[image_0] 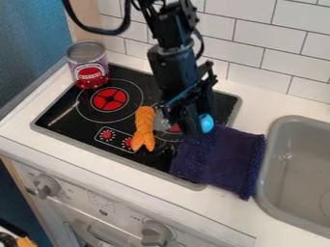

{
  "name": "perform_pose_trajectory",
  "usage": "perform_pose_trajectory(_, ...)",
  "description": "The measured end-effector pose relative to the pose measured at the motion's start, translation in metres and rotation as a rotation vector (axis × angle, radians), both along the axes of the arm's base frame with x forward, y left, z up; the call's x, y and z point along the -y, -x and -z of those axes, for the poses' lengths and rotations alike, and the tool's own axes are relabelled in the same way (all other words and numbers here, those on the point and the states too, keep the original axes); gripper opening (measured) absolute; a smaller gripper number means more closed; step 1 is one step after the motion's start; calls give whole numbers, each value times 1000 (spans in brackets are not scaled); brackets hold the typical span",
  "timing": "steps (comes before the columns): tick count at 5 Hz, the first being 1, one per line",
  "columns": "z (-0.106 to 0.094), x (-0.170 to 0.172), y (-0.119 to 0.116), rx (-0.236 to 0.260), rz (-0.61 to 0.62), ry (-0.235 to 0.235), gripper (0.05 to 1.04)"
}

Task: Took the blue spoon from the stove and put it in the left burner

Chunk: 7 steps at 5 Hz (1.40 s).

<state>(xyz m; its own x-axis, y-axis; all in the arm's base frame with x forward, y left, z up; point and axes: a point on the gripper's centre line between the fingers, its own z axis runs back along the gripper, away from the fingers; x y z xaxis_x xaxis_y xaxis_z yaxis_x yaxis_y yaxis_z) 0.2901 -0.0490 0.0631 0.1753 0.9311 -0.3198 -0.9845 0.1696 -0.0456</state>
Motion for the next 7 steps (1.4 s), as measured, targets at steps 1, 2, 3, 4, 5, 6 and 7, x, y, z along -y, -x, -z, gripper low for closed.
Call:
perform_pose_trajectory(1, 4, 1, -3, -21, 38, 63, 421)
perform_pose_trajectory(2, 2, -5, -7, -19, 52, 108, 421)
perform_pose_trajectory(3, 4, -9, -9, -25, 60, 138, 421)
perform_pose_trajectory(4, 5, -23, -9, -31, 23, 125, 421)
perform_pose_trajectory(5, 6, -42, -8, -40, -31, 106, 421)
perform_pose_trajectory(6, 15, -56, -6, -66, -68, 90, 421)
perform_pose_trajectory(7, 19, -77, -5, -85, -146, 69, 422)
